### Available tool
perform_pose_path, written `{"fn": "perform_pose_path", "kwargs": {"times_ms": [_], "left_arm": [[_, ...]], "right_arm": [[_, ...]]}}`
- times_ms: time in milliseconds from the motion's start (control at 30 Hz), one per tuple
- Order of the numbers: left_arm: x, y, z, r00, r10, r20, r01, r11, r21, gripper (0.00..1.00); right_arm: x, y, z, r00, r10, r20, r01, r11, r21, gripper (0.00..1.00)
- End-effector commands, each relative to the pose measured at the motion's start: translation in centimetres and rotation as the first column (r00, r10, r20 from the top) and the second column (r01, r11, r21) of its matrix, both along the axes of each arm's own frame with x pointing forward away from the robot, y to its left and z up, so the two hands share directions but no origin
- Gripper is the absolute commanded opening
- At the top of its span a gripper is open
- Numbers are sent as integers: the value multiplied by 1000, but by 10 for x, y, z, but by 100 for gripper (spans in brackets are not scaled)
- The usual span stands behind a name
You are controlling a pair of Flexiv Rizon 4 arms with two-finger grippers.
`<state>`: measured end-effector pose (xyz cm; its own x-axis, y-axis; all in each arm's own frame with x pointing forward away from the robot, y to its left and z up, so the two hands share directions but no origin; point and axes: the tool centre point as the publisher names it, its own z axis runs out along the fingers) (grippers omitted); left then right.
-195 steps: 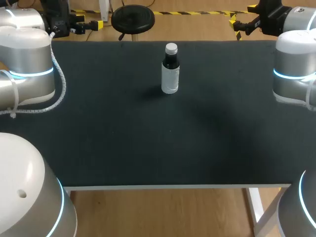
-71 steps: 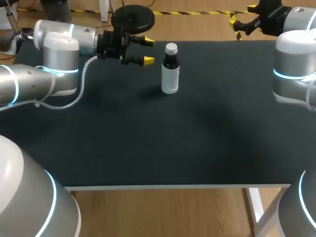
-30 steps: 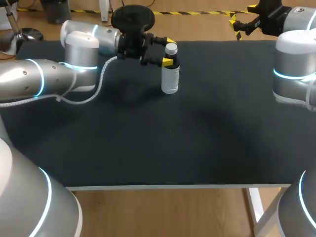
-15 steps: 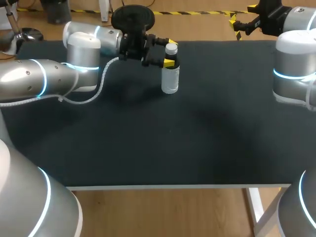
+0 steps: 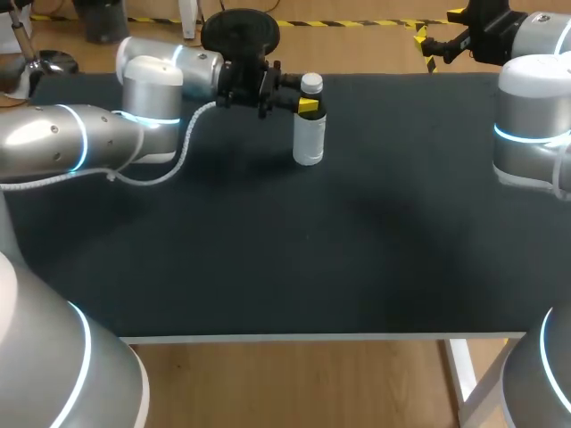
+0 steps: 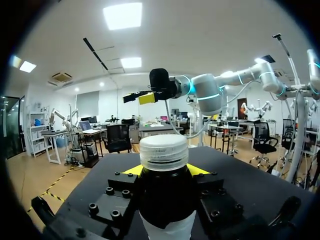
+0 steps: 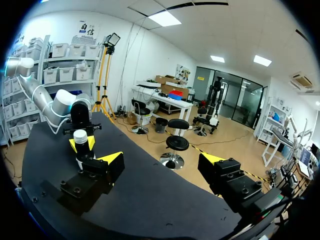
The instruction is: Unscrew the bottle cap
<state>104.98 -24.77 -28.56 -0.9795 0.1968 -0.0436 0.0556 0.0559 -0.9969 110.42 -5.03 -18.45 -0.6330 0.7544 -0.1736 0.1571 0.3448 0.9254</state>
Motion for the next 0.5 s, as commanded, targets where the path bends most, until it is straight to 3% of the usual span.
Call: {"fn": "perform_pose_path", "kwargs": {"times_ms": [33,200,500], "left_arm": [[5,-1,-1,1000,-15,13,15,1000,-2,0],[6,0,1,999,-23,32,23,1000,4,0],[7,2,-4,1000,-21,12,21,1000,-14,0]], "right_arm": [[0,0,0,1000,0,0,0,1000,0,100],[0,0,0,1000,0,0,0,1000,0,100],[0,0,0,1000,0,0,0,1000,0,100]]}}
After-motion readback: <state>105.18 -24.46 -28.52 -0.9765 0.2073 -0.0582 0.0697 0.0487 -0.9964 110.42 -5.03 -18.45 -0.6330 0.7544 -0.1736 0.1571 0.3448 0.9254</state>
